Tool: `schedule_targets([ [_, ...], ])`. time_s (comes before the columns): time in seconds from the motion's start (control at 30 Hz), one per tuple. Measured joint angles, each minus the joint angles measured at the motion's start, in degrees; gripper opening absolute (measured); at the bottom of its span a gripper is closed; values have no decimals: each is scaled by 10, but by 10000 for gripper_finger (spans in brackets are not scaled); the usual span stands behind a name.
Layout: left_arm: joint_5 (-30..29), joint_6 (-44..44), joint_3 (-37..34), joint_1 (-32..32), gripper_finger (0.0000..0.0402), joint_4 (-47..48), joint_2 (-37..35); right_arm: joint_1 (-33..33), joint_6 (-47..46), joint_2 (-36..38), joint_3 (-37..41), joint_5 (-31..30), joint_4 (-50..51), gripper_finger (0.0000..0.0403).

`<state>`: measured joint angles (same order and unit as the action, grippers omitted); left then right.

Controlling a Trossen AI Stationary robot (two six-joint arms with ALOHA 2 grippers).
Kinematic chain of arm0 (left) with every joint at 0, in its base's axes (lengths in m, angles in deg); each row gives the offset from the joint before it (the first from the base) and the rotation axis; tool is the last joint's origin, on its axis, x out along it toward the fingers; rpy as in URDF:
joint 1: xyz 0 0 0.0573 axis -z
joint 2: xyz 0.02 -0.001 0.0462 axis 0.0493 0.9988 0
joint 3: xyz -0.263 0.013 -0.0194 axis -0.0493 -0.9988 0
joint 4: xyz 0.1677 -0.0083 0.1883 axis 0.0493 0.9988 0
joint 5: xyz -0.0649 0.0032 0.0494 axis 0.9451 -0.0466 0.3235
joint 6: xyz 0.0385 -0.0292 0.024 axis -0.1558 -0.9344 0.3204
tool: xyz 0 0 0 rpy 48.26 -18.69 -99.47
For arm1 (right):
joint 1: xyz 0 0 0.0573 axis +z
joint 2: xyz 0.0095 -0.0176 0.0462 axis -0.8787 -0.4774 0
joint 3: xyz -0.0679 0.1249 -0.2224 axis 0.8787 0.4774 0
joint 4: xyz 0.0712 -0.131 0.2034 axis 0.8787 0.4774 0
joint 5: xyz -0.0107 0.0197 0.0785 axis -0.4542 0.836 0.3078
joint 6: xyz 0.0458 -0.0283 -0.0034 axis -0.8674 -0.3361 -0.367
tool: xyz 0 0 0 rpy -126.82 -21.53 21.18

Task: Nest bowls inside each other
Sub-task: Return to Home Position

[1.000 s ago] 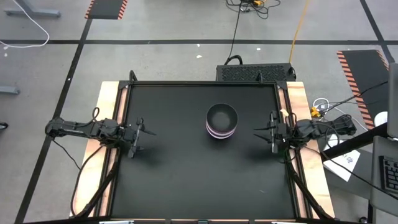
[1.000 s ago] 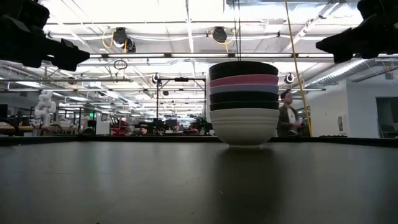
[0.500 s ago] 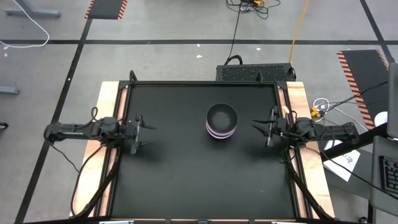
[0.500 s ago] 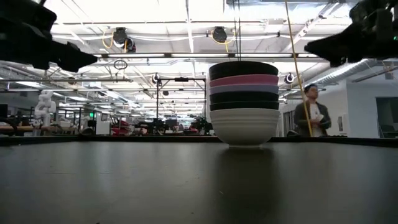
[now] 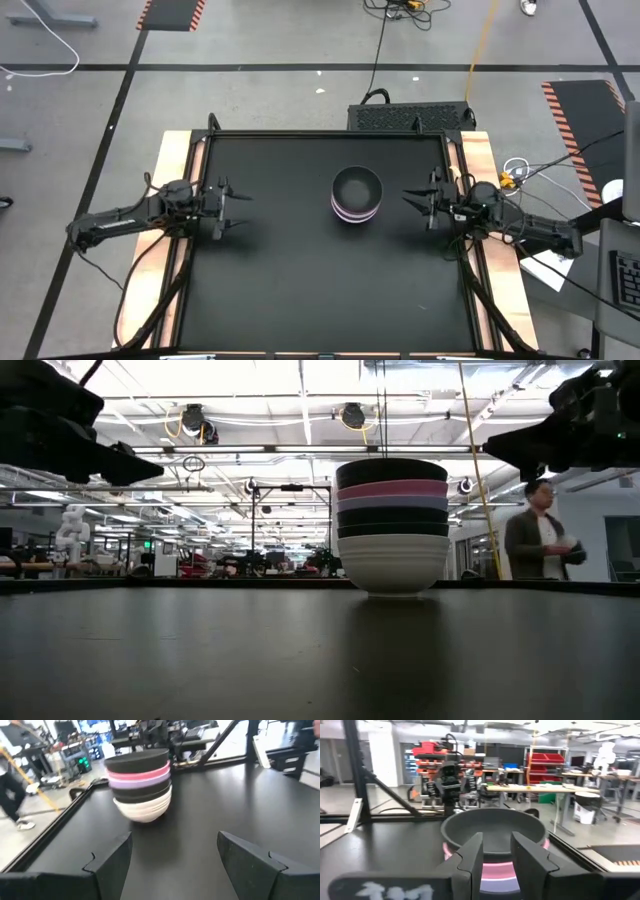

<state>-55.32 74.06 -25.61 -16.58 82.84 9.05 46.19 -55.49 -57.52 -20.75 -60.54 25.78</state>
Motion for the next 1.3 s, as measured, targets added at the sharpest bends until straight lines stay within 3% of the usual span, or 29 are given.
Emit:
schedule_targets([
  [0.43, 20, -10, 0, -78, 294, 5, 4, -94, -19, -15, 1, 72, 17, 89],
  [0.8, 21, -24, 0, -85, 294, 13, 4, -99, -21, -25, 1, 221, 25, 89],
  [1.07, 32, -25, 0, -85, 294, 17, 4, -96, -35, -25, 2, 222, 43, 89],
  [1.3, 36, -35, -1, -79, 294, 21, 4, -56, -15, -36, 25, 216, 22, 89],
])
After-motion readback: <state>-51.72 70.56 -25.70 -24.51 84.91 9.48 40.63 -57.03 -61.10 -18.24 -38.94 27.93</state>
